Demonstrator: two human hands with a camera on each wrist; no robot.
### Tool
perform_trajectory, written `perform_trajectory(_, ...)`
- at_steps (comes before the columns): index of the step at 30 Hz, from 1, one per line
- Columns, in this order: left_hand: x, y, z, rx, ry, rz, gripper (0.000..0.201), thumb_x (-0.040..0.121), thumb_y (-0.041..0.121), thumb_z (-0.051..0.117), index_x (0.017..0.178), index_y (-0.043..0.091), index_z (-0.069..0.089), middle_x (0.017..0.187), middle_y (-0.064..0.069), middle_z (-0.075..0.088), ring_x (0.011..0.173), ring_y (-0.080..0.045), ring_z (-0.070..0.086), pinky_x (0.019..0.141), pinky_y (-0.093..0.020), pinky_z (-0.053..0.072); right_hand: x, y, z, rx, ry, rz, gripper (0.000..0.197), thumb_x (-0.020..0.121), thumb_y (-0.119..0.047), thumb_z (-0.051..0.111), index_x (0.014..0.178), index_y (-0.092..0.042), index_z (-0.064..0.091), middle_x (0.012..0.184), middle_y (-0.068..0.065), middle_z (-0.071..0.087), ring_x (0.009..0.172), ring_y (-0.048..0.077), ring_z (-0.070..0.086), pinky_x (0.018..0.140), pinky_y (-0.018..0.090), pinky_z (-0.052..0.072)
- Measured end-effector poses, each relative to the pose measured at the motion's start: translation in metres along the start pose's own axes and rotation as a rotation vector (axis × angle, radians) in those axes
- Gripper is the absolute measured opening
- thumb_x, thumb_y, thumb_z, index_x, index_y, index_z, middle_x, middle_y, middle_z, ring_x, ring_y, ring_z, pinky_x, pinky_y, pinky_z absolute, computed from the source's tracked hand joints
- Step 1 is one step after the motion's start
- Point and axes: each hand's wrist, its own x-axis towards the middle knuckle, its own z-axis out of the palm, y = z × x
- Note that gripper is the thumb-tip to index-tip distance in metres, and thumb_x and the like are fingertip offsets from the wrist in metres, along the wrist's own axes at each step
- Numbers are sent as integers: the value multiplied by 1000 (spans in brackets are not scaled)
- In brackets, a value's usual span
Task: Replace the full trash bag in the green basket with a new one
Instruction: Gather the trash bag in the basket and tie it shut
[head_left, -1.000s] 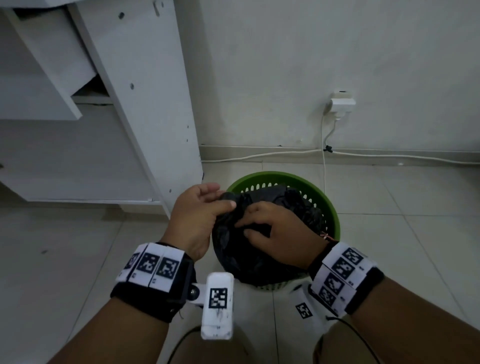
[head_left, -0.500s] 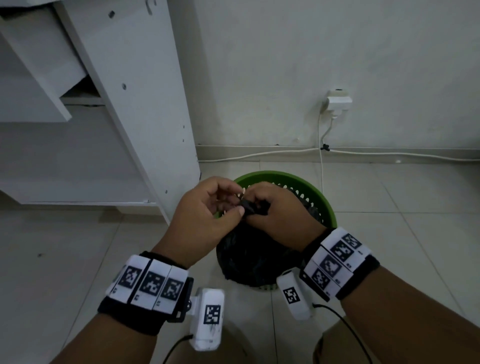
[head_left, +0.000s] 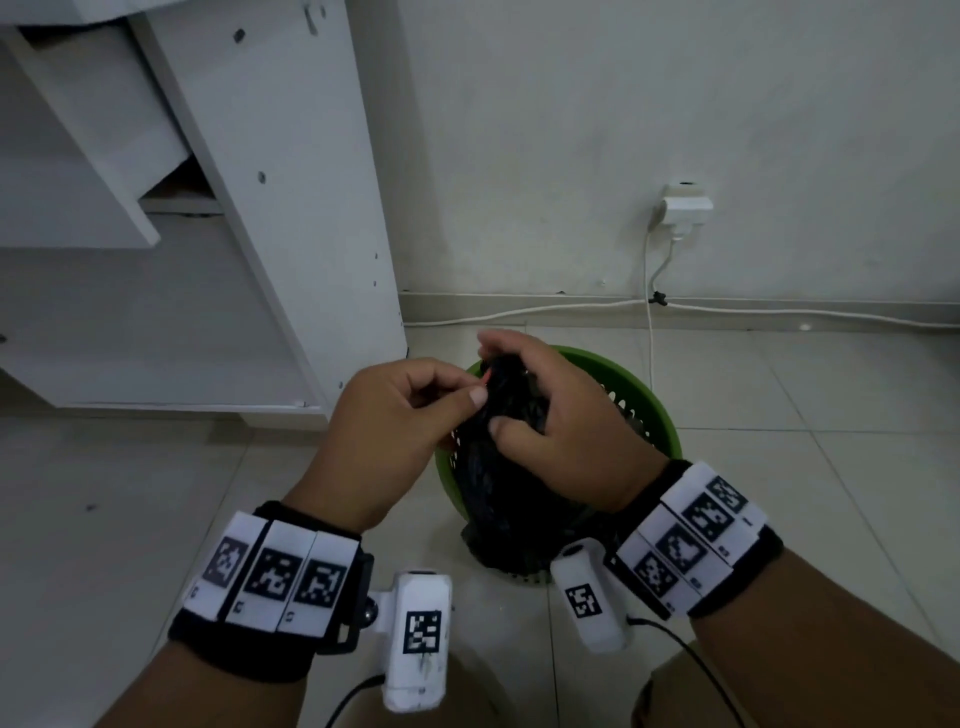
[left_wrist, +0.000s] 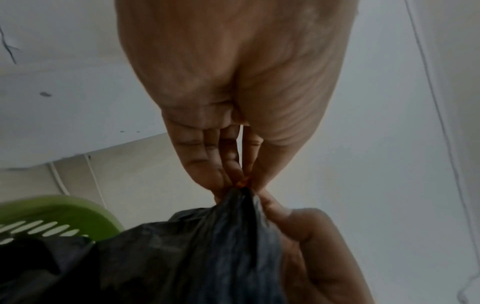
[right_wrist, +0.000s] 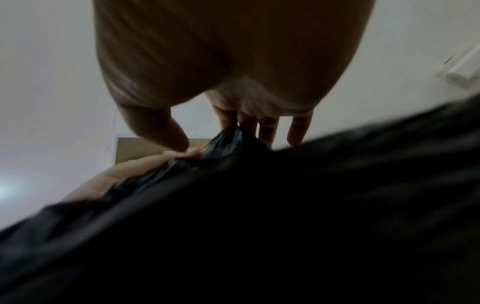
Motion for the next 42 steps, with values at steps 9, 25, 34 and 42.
perform_trajectory(9,13,3,-7,12,19,99,10,95,12,62,93,15,71,91,4,74,90,-10,68,86,-24,52,-1,5,39,-43,99,-26,46,95,-4,45,136,-24,49,95,-7,65,83,10,61,79,37,49)
perform_trajectory(25,22,-33,5,343,-36,183,11,103,17,43,94,17,49,69,6,49,57,-5,43,55,-22,37,-4,35,13,-758,-256,-75,45,97,-51,28,86,-28,65,83,-11,60,81,14,51,86,39,28)
perform_trajectory(34,29,-74,-9,943,-485,311,47,97,48,40,78,14,67,67,1,62,62,-16,55,62,-36,47,-32,82,-14,-883,-202,-75,42,91,-53,38,90,-30,73,123,-5,55,134,20,35,106,48,20)
perform_trajectory(42,24,-100,-14,980,-391,354,42,99,48,37,67,23,47,61,6,47,58,-18,48,57,-33,40,-45,110,-30,-930,-181,-50,37,91,-51,39,89,-30,69,124,0,56,130,25,41,102,50,31)
